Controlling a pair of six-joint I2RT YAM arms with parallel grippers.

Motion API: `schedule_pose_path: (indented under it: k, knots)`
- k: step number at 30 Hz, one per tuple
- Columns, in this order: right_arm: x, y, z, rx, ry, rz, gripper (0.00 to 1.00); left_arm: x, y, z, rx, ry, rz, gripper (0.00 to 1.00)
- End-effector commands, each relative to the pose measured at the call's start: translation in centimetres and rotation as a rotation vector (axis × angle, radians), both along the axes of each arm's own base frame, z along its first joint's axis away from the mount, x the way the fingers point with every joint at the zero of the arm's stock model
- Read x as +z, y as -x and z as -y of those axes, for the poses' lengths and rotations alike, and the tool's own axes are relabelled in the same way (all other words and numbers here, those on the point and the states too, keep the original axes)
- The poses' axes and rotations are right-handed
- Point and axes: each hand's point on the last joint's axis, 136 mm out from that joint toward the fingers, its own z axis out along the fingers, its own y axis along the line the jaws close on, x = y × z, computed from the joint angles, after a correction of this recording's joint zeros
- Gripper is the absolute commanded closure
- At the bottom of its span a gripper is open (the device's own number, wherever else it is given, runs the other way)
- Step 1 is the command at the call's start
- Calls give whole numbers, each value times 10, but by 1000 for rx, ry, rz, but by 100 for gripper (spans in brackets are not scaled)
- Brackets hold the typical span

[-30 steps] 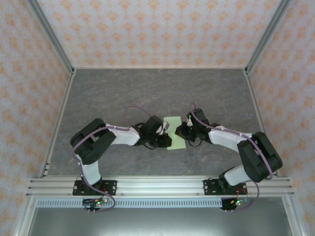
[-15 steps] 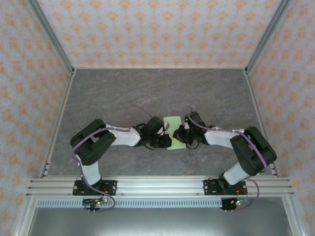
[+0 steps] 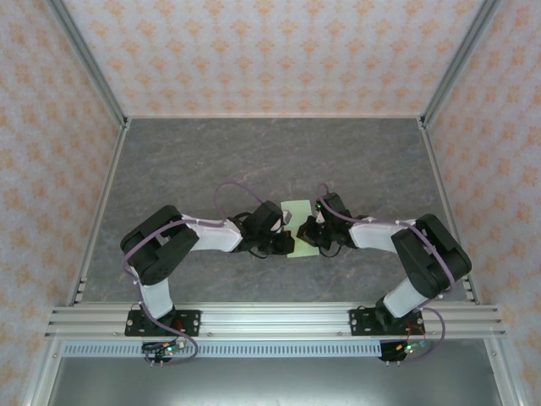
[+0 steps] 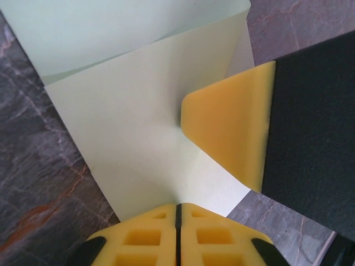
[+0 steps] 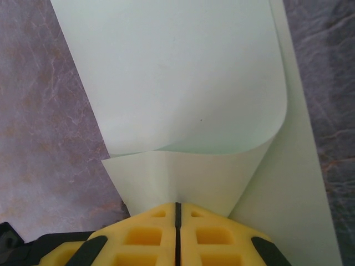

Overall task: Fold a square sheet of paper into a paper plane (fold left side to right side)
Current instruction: Fold the triangle a second time at the center of the table.

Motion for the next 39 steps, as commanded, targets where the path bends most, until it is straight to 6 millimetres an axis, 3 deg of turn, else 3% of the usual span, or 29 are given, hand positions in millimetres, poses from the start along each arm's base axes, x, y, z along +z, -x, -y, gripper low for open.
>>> schedule_pose_path:
  k: [1, 8, 17, 22, 27, 34, 39]
  knots:
    - [-10, -13, 21, 4, 144, 62, 90, -46, 29, -38, 12, -218, -115, 93]
    - [0, -31, 35, -6, 144, 130, 90, -49, 32, -42, 13, -233, -123, 94]
    - [-6, -53, 65, -43, 179, 134, 90, -46, 31, -42, 14, -232, -115, 95]
    - [16, -60, 68, -54, 167, 185, 90, -42, 31, -41, 12, -225, -107, 95]
    - [43, -39, 60, -70, 113, 236, 90, -40, 30, -39, 14, -217, -101, 95]
    - [36, 1, 26, -126, -85, 212, 90, -39, 30, -36, 12, -212, -98, 95]
    - [40, 3, 10, -141, -180, 219, 90, -39, 30, -35, 10, -214, -98, 95]
